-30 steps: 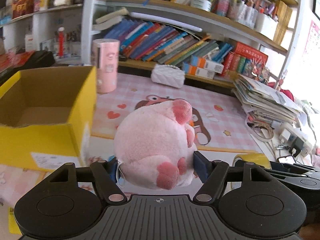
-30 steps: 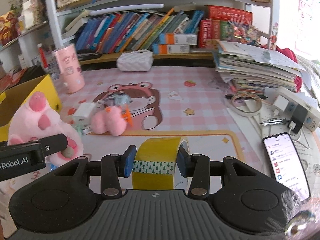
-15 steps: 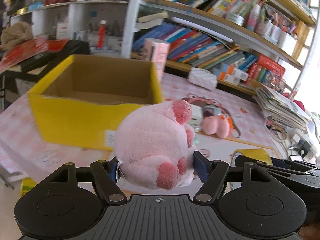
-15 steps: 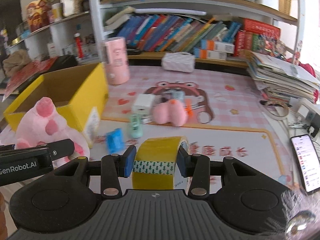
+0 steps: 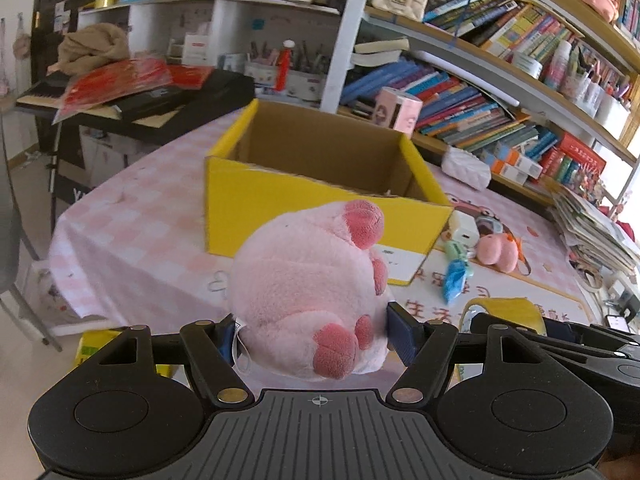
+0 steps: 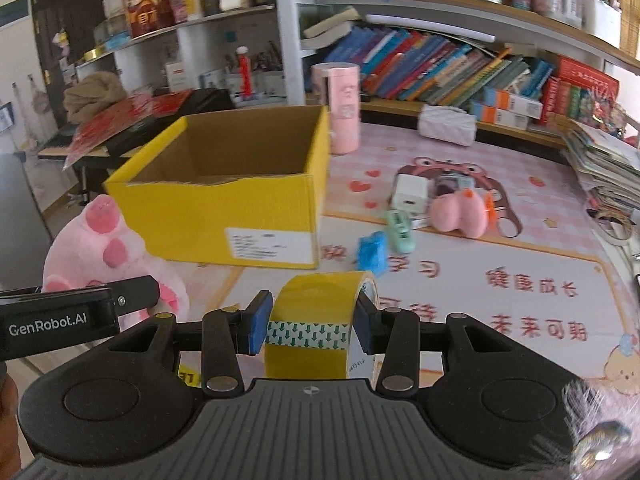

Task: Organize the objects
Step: 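Lift the pink pig and tape roll and carry both toward the yellow box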

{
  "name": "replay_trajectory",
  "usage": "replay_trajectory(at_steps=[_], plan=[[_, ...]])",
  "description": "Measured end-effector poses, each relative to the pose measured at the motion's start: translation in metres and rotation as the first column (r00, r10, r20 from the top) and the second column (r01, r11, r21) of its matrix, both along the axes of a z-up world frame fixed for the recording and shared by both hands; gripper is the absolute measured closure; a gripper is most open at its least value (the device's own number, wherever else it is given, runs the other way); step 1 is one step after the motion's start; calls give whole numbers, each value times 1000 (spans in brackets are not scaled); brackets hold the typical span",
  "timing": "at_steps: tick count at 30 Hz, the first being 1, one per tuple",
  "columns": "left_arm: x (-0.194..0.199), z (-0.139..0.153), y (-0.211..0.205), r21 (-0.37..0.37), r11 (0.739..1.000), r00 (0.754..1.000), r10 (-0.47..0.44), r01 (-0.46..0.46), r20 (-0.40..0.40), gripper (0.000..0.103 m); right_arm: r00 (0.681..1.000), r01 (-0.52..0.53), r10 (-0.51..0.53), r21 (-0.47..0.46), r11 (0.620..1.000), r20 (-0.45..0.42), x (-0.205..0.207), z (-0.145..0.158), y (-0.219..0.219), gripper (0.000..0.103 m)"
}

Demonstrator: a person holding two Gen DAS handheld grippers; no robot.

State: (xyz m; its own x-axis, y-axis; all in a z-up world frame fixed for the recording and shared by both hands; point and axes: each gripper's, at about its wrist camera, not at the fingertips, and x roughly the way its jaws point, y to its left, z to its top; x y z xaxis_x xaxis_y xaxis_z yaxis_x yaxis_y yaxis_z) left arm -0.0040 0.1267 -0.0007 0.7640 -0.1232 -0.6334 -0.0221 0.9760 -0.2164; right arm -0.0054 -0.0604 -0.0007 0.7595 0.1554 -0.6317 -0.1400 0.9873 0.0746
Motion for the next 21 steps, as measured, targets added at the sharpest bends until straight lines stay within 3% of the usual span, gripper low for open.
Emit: replay_trajectory(at_steps=[21], plan=[[-31,7,40,18,1000,999,-14,13,45,32,1000,-3,2,22,1000,28,-32,4,50,63]])
